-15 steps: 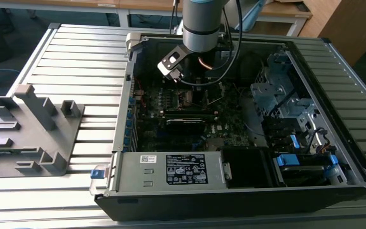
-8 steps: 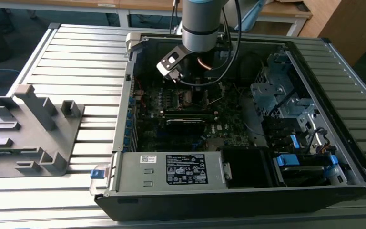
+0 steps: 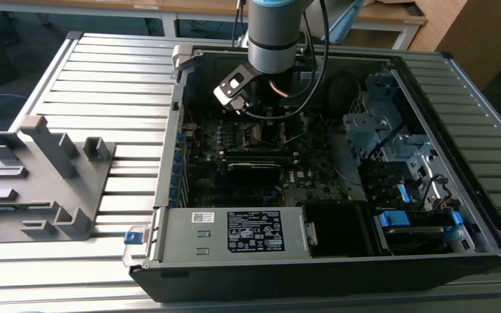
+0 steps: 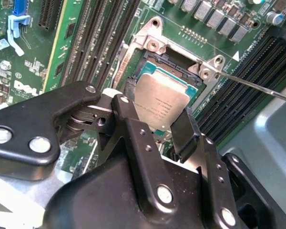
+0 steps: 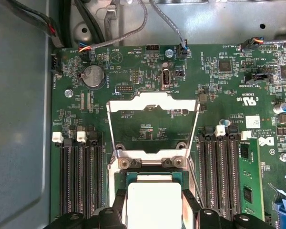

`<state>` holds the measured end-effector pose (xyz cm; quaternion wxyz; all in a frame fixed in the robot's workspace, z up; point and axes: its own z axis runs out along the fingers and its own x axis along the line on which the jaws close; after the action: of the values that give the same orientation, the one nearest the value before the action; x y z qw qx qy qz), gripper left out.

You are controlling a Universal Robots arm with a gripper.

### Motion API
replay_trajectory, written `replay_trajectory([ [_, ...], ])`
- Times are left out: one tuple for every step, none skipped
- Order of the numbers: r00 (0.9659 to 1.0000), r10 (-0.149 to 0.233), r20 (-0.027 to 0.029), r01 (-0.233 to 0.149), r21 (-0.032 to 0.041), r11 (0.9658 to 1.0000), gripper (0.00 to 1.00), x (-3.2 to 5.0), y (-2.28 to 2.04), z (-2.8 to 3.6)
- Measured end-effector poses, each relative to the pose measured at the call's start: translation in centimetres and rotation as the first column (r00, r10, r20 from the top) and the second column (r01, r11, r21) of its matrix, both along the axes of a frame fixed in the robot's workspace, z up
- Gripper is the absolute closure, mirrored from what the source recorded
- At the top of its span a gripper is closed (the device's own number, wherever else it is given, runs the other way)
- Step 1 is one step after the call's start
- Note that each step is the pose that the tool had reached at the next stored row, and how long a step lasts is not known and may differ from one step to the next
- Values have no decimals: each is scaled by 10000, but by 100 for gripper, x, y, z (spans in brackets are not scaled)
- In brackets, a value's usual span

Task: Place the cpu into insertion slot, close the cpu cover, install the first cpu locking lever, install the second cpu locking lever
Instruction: 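Place the cpu into insertion slot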

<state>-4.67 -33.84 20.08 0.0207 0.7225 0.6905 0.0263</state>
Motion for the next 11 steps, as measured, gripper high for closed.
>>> replay_trajectory([
  [10000,-1,2,1,3,10000,46,-2,1,-5],
  [10000,-2,2,2,0,10000,46,-5,1,-11],
  [10000,-1,0,1,-4,10000,46,-9,0,-18],
  [10000,-1,0,1,-7,10000,46,-15,0,-24],
  [10000,-1,0,1,-9,10000,46,-19,0,-29],
  [10000,-1,0,1,-12,10000,46,-21,0,-31],
  [10000,0,0,0,-16,10000,46,-20,0,-34],
  [10000,8,0,-8,-23,10000,46,-20,0,-37],
  [10000,22,0,-22,-31,10000,46,-20,0,-39],
  [10000,38,0,-38,-42,10000,46,-20,0,-42],
  [10000,51,-1,-51,-49,10000,46,-21,0,-43],
])
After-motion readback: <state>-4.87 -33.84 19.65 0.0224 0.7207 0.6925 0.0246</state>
